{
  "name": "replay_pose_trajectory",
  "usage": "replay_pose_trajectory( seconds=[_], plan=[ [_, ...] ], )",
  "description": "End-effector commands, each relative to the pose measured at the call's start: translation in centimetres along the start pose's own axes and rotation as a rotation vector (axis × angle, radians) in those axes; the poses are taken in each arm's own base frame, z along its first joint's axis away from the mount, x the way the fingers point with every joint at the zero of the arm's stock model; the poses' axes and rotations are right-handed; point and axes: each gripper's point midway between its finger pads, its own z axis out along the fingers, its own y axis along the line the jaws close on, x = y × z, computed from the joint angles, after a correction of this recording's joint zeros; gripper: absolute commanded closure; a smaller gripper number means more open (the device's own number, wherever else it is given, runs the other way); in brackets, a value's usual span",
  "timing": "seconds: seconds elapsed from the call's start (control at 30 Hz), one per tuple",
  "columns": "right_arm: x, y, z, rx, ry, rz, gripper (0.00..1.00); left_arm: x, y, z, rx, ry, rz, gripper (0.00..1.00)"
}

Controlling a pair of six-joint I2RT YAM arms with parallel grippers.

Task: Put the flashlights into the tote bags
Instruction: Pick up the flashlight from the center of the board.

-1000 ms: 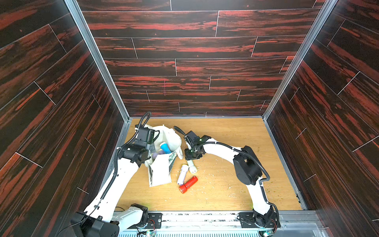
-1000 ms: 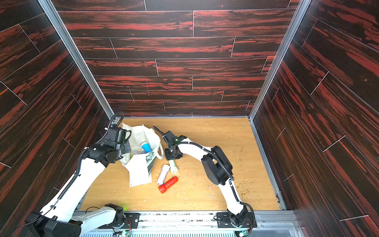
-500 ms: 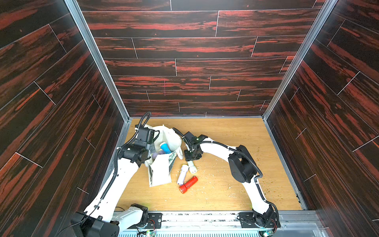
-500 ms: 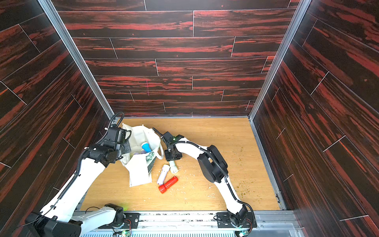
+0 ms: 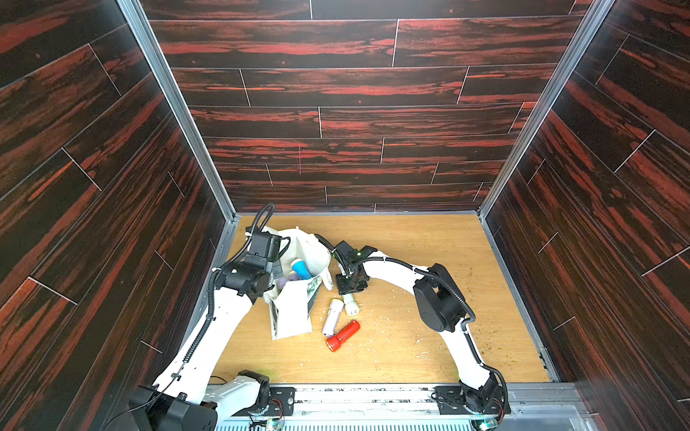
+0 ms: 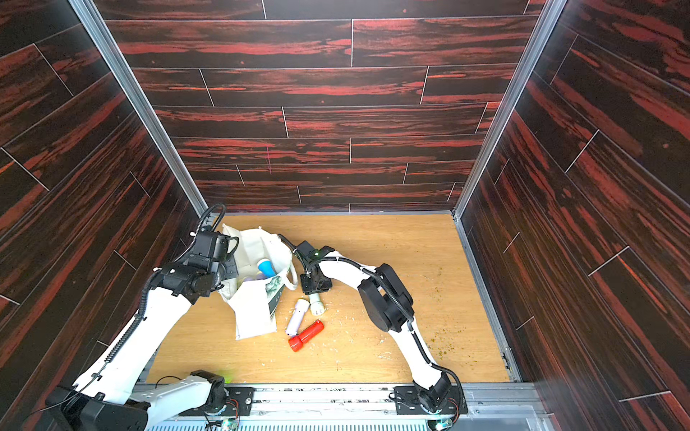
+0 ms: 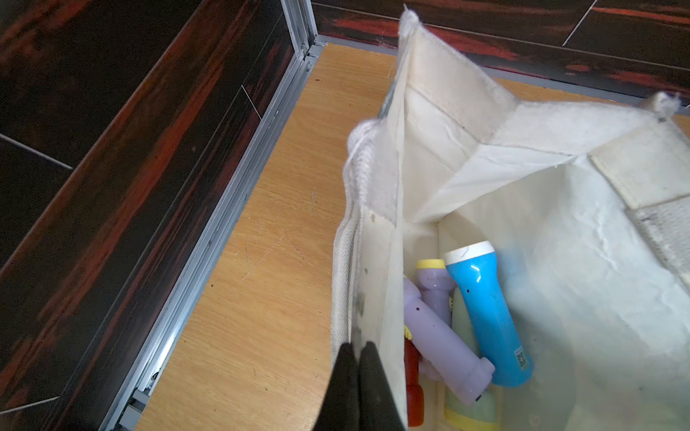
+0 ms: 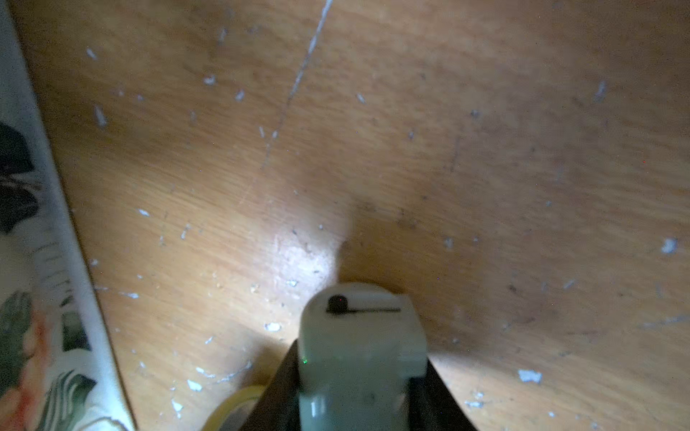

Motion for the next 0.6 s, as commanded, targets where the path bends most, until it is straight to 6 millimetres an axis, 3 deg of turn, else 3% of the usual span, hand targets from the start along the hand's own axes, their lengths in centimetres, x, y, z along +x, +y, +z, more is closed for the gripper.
replay_pose_trajectory(
  seconds=[0.0, 0.1, 0.27, 0.57],
  plan=[
    [-0.1, -0.8, 0.0, 0.042, -0.013, 0.007, 0.66, -0.1, 0.6, -0.3, -0.016, -0.004, -0.011, 1.0],
    [-0.8, -1.2, -1.8, 0.063, -0.077, 0.009, 0.68, 0.1, 0.0, -0.3, 0.02, 0.006, -0.005, 1.0],
    [-1.4, -2.9, -5.5, 0.132, -0.206, 0.023, 0.75, 0.1, -2.7, -0.5, 0.173, 0.018, -0.007, 1.0],
    [-0.9, -5.4, -12.7, 0.149, -0.437, 0.093, 0.91, -0.6, -5.5, -1.2, 0.332, 0.011, -0.008, 1.0]
  ],
)
